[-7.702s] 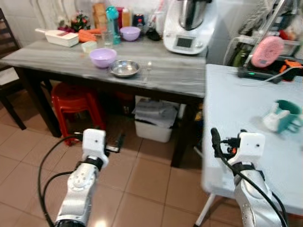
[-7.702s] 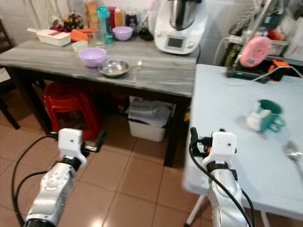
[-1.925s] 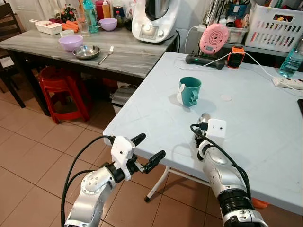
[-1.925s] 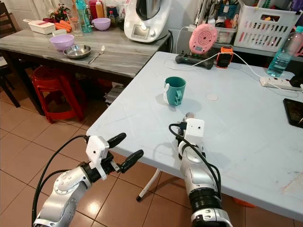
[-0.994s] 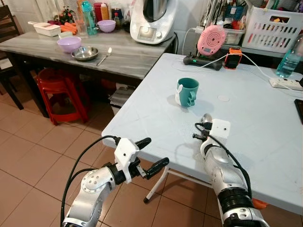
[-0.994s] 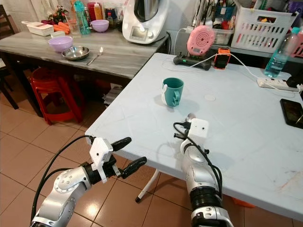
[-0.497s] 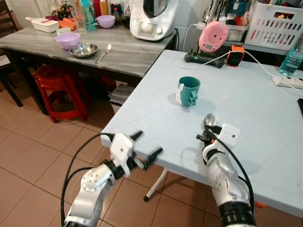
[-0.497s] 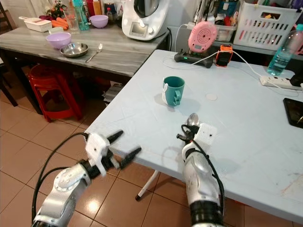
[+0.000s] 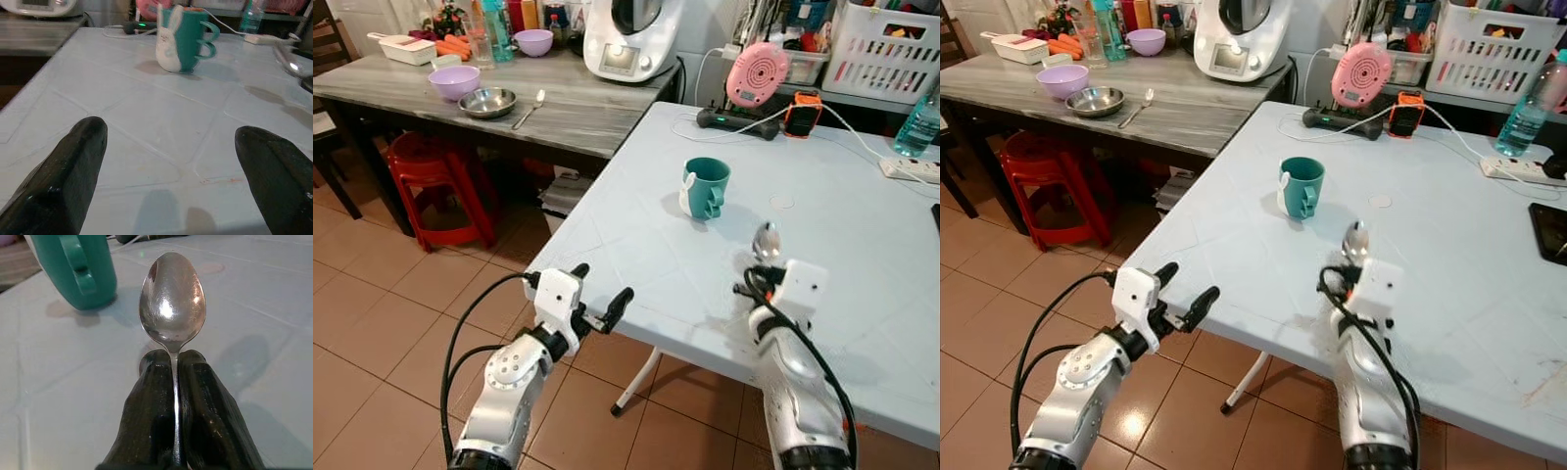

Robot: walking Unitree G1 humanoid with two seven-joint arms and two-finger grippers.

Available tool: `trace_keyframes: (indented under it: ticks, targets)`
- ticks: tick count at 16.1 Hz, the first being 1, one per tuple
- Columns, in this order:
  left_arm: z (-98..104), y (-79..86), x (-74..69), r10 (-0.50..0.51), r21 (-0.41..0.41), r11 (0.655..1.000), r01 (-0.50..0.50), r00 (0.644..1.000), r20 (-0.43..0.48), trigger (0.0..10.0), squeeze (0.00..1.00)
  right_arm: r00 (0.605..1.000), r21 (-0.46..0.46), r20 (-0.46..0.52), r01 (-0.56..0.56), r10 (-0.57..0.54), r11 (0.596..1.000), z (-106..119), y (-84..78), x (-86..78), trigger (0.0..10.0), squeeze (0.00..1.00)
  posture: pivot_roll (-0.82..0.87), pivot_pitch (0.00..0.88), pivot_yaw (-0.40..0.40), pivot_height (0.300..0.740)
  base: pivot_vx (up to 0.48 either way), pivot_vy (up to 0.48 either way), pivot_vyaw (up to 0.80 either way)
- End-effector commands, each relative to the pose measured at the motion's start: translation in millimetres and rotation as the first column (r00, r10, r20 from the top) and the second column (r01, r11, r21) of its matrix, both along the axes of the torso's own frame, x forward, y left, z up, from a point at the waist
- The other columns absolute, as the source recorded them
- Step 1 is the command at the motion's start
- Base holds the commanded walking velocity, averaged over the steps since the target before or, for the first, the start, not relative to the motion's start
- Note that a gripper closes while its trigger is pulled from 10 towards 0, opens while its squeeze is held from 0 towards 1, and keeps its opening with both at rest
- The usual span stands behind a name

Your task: Setting the table

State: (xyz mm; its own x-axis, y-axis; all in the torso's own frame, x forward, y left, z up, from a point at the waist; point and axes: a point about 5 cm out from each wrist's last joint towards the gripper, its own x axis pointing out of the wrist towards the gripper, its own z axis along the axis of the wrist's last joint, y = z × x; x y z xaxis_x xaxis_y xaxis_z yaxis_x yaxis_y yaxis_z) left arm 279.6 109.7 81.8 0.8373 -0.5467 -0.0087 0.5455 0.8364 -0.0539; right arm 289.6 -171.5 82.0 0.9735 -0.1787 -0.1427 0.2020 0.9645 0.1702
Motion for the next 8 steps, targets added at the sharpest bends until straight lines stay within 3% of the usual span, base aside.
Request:
trace_keyframes:
  ticks: [1,3,6,8]
  targets:
    - [2.0,1.5,4.2,0.02,-0.011,1.0,-0.02,1.0,-0.002,10.0,0.0,0.998,-0.032,0.055,-0.004,0.006,0.999,12.2,-1.1,0.4,10.0,0.0,-0.09,0.0,-0.006,0.74,0.0,0.0,0.0]
    - [2.2,2.7,8.2,0.063,-0.056,0.996,-0.064,0.998,-0.024,10.0,0.0,0.997,-0.048,0.079,-0.018,0.021,0.999,14.8,-2.5,-5.2,10.0,0.0,-0.09,0.0,-0.003,0.74,0.0,0.0,0.0]
    - [3.2,1.5,10.8,0.063,-0.059,0.996,-0.064,0.998,-0.016,10.0,0.0,0.998,-0.038,0.06,-0.008,0.011,0.999,11.6,-3.5,-8.8,10.0,0.0,-0.09,0.0,0.0,0.74,0.0,0.28,0.0]
    - [2.5,-0.2,11.9,0.062,-0.058,0.996,-0.062,0.998,-0.013,10.0,0.0,0.998,-0.043,0.06,-0.014,0.017,0.999,12.4,-2.0,-9.6,10.0,0.0,-0.1,0.0,0.002,0.74,0.0,0.341,-0.71]
